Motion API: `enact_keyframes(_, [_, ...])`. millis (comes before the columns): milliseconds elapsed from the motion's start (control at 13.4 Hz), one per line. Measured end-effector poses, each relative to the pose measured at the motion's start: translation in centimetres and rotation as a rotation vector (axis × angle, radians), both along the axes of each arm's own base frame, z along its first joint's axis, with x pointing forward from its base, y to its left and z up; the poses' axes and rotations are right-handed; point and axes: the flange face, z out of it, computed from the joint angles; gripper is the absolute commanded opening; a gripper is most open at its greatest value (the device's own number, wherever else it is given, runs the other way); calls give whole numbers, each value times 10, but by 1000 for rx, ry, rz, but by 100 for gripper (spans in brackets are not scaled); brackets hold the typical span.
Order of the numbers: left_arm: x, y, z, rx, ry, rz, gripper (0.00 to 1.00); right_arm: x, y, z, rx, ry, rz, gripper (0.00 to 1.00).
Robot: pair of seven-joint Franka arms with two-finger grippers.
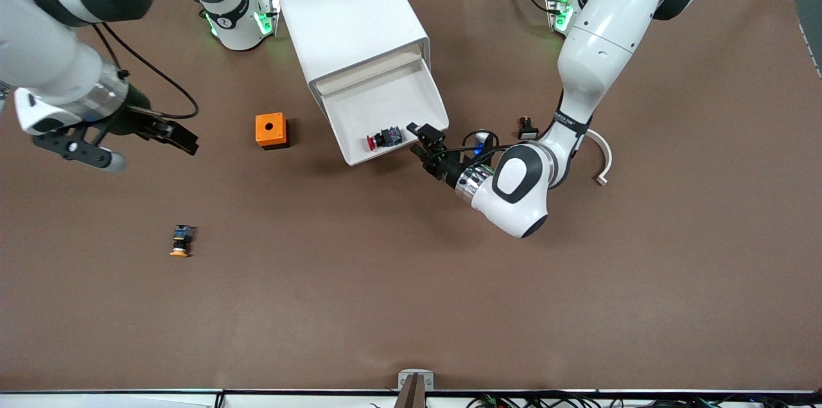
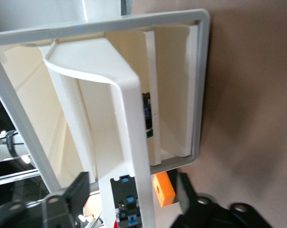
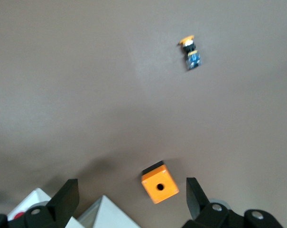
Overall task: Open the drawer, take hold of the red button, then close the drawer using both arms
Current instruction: 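Reach the right gripper into the drawer while the left gripper withdraws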
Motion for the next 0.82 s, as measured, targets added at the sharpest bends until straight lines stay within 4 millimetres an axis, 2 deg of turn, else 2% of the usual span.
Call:
enact_keyframes(223, [45,36,28,43,-142,3,99,-14,68,-14,-13,9,-146,100])
enact_keyframes(447, [81,81,49,3,-347,-20,99,-30,120,-35,-13,-5,-272,100])
enact_keyframes(595, [91,104,56,-31,-502,-114,99,-42,154,-55,-14,-8,-353,100])
enact_keyframes(819, [94,120,63,-38,-659,-292,99,-64,216,-86,-12,-14,-465,100])
